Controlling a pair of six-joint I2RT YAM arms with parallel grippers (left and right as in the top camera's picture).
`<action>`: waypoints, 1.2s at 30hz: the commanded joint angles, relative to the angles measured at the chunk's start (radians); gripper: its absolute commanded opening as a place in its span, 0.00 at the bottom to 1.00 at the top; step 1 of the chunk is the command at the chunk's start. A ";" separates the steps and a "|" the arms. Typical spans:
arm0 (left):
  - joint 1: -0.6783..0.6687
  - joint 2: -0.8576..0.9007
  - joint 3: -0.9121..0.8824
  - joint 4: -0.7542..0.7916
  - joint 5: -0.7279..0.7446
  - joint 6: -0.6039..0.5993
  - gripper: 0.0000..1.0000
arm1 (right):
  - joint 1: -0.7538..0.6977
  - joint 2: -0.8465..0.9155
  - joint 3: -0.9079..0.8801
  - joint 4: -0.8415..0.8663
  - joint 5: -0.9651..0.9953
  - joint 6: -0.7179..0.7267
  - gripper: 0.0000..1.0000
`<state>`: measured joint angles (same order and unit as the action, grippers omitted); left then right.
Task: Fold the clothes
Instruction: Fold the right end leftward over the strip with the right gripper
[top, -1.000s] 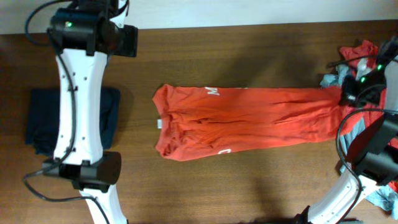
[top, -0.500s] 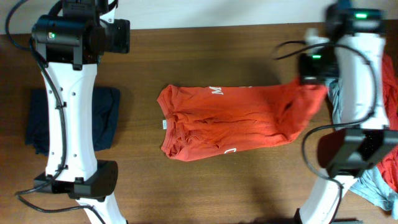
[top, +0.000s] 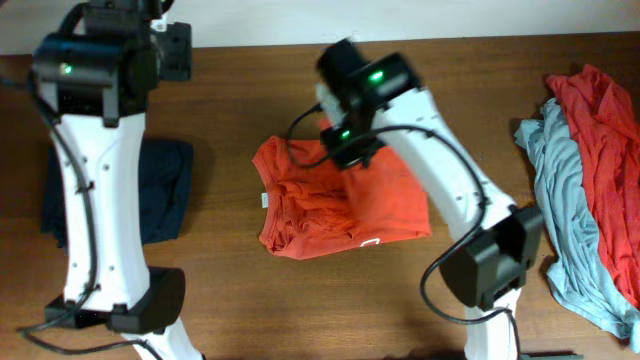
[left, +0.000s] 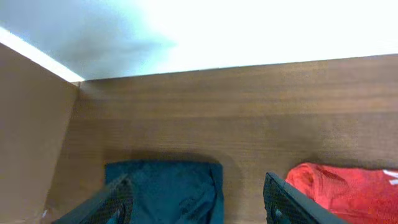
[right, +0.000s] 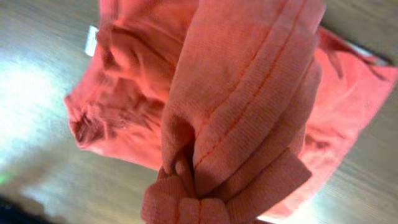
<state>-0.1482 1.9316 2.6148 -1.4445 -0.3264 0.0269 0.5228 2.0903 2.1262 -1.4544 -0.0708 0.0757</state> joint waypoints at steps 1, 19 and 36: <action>0.009 -0.056 0.022 0.007 -0.026 0.012 0.67 | 0.041 0.034 -0.104 0.084 0.015 0.085 0.04; 0.009 -0.060 0.022 0.000 -0.003 0.012 0.67 | 0.036 0.015 -0.229 0.320 -0.423 -0.055 0.35; 0.009 -0.058 0.022 -0.005 -0.003 0.012 0.67 | -0.154 -0.003 -0.333 0.233 -0.232 -0.010 0.05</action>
<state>-0.1432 1.8877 2.6175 -1.4479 -0.3298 0.0269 0.3546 2.0579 1.8622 -1.2381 -0.3515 0.0410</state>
